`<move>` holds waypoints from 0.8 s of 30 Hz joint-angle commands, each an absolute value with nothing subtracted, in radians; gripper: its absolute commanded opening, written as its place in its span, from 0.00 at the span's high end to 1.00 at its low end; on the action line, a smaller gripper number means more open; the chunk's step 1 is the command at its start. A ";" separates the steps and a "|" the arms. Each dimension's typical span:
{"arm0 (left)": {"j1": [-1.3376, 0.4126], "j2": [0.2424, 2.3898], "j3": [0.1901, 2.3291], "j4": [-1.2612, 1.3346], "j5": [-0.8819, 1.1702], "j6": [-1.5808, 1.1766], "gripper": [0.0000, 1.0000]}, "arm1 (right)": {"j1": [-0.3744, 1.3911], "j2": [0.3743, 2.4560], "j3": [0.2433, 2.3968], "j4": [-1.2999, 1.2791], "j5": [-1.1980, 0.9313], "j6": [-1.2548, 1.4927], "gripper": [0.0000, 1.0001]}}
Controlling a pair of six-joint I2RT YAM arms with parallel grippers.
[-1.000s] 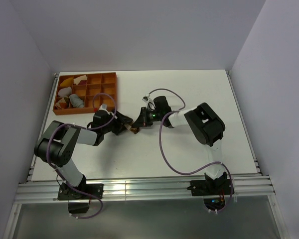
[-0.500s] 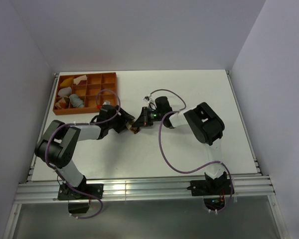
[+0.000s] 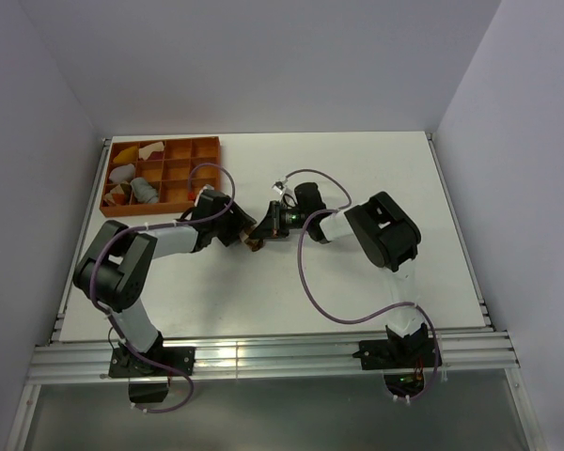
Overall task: Roll the socks
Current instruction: Pick up the sock at the center of the board.
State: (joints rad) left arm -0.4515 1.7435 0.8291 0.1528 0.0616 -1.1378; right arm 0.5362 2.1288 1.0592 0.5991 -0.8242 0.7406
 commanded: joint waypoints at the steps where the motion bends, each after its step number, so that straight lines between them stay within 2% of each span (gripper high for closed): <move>1: -0.492 1.813 0.781 -0.026 0.040 -1.104 0.33 | 0.561 2.160 1.037 0.623 -0.870 0.759 1.00; 6: -0.491 1.772 0.770 -0.069 0.005 -1.085 0.16 | 0.551 2.183 1.016 0.712 -0.890 0.845 1.00; 8: -0.488 1.770 0.775 -0.092 -0.029 -1.078 0.15 | 0.545 2.189 1.006 0.745 -0.894 0.871 1.00; 16: -0.480 1.783 0.824 -0.213 -0.098 -1.071 0.20 | 0.537 2.157 1.003 0.647 -0.847 0.798 1.00; 24: -0.480 1.799 0.848 -0.270 -0.138 -1.048 0.24 | 0.517 2.175 0.979 0.716 -0.854 0.859 1.00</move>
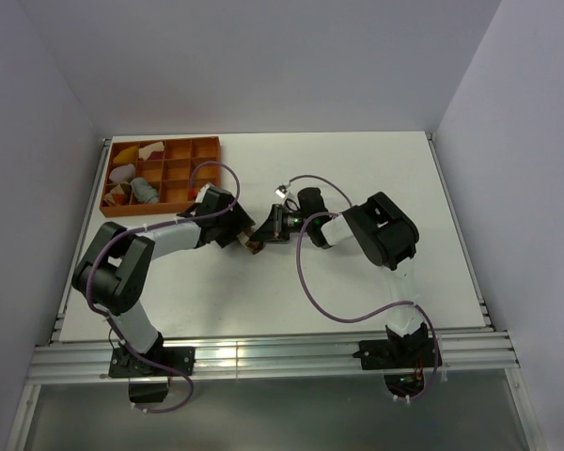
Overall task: Roll the socks
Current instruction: Pick up the sock at the center of the board.
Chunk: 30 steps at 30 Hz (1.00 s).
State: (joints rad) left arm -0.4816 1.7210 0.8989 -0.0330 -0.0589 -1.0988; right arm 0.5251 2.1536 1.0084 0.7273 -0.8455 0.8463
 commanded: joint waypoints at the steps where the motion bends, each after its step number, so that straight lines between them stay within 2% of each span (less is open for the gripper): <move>1: -0.480 1.808 0.842 -0.252 -0.118 -1.051 0.24 | 0.512 2.178 0.977 0.733 -0.857 0.870 1.00; 6: -0.494 1.830 0.841 -0.219 -0.069 -1.065 0.33 | 0.514 2.175 0.979 0.720 -0.847 0.858 1.00; 11: -0.517 1.821 0.845 -0.206 -0.038 -1.080 0.37 | 0.514 2.177 0.983 0.703 -0.831 0.845 1.00; 14: -0.520 1.825 0.841 -0.190 -0.020 -1.089 0.44 | 0.514 2.184 0.983 0.703 -0.827 0.848 1.00; 17: -0.532 1.829 0.830 -0.158 -0.009 -1.098 0.59 | 0.512 2.184 0.986 0.700 -0.824 0.845 1.00; 18: -0.534 1.827 0.818 -0.150 -0.009 -1.104 0.73 | 0.514 2.184 0.988 0.699 -0.824 0.845 1.00; 20: -0.535 1.825 0.813 -0.141 -0.009 -1.109 0.85 | 0.514 2.174 0.982 0.696 -0.825 0.842 1.00; 21: -0.535 1.825 0.815 -0.143 -0.015 -1.109 0.97 | 0.514 2.168 0.977 0.692 -0.824 0.835 1.00; 22: -0.535 1.819 0.819 -0.152 -0.021 -1.106 1.00 | 0.512 2.146 0.970 0.680 -0.824 0.821 0.99; 25: -0.535 1.799 0.844 -0.192 -0.049 -1.092 1.00 | 0.509 2.082 0.953 0.660 -0.822 0.804 0.85; 26: -0.535 1.790 0.850 -0.205 -0.060 -1.086 1.00 | 0.508 2.059 0.947 0.646 -0.818 0.793 0.73; 30: -0.534 1.743 0.931 -0.294 -0.141 -1.048 1.00 | 0.503 1.904 0.937 0.503 -0.747 0.698 0.49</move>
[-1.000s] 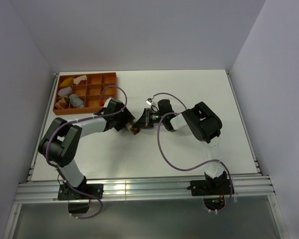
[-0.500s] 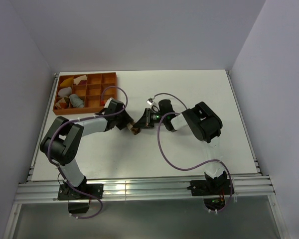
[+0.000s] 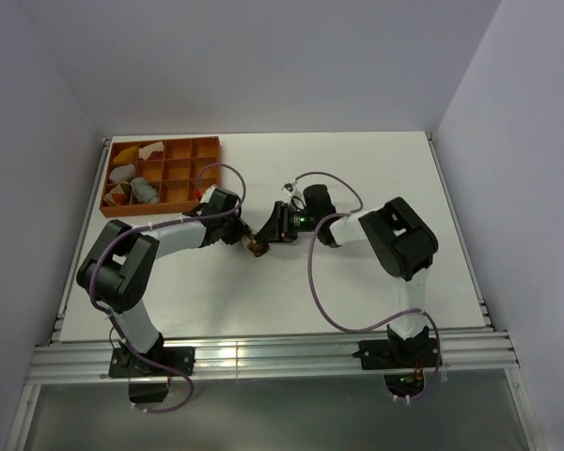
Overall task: Roll the socks
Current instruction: Pick up the sock at the center of the board, then place the sock in the storage box.
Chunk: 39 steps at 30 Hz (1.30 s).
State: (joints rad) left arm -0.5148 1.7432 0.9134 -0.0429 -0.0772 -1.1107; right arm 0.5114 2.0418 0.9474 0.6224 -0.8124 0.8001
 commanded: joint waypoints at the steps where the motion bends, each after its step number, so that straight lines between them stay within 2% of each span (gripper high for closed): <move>1: -0.532 1.721 0.949 -0.317 -0.162 -1.031 1.00 | 0.503 1.834 0.936 0.439 -0.729 0.655 0.46; 2: -0.528 1.710 0.966 -0.336 -0.199 -1.025 1.00 | 0.502 1.798 0.934 0.402 -0.710 0.634 0.41; 5: -0.512 1.661 1.034 -0.391 -0.288 -0.994 1.00 | 0.500 1.668 0.934 0.263 -0.638 0.543 0.36; 14: -0.413 1.571 1.209 -0.469 -0.538 -0.879 1.00 | 0.486 1.414 0.876 0.101 -0.488 0.413 0.34; 26: -0.256 1.684 1.347 -0.342 -0.819 -0.749 1.00 | 0.476 1.390 0.845 0.094 -0.515 0.371 0.34; 39: -0.221 1.851 1.428 -0.227 -0.899 -0.643 1.00 | 0.457 1.396 0.818 0.123 -0.561 0.360 0.34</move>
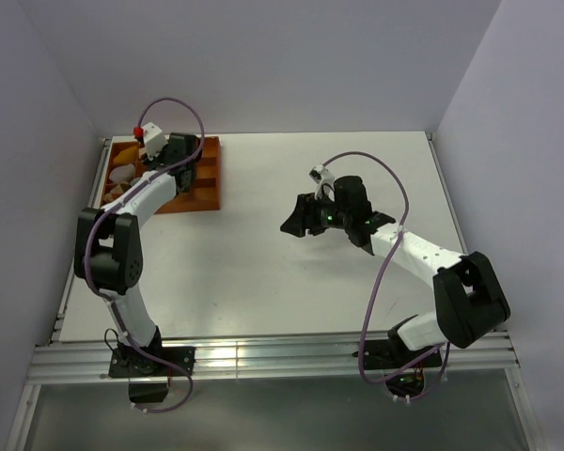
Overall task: Roll the socks
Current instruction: Place the sock in the storage box.
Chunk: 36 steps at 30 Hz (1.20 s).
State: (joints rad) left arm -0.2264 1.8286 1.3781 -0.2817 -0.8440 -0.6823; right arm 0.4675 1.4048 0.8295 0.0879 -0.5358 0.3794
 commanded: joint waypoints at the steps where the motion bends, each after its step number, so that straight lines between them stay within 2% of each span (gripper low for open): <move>1: -0.221 1.859 1.428 -0.215 -0.905 -0.640 0.99 | 0.457 1.396 0.818 0.123 -0.561 0.360 0.34; 24: -0.233 1.991 1.460 -0.287 -0.810 -0.741 1.00 | 0.454 1.420 0.805 0.169 -0.606 0.362 0.34; 31: -0.233 2.002 1.454 -0.348 -0.776 -0.785 1.00 | 0.468 1.494 0.842 0.255 -0.529 0.454 0.37; 36: -0.229 2.032 1.471 -0.391 -0.730 -0.810 1.00 | 0.512 1.592 0.922 0.270 -0.376 0.480 0.41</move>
State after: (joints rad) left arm -0.2234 2.0045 1.4414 -0.3260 -0.8036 -0.7719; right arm 0.4793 1.5600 0.8463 0.2024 -0.4866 0.4526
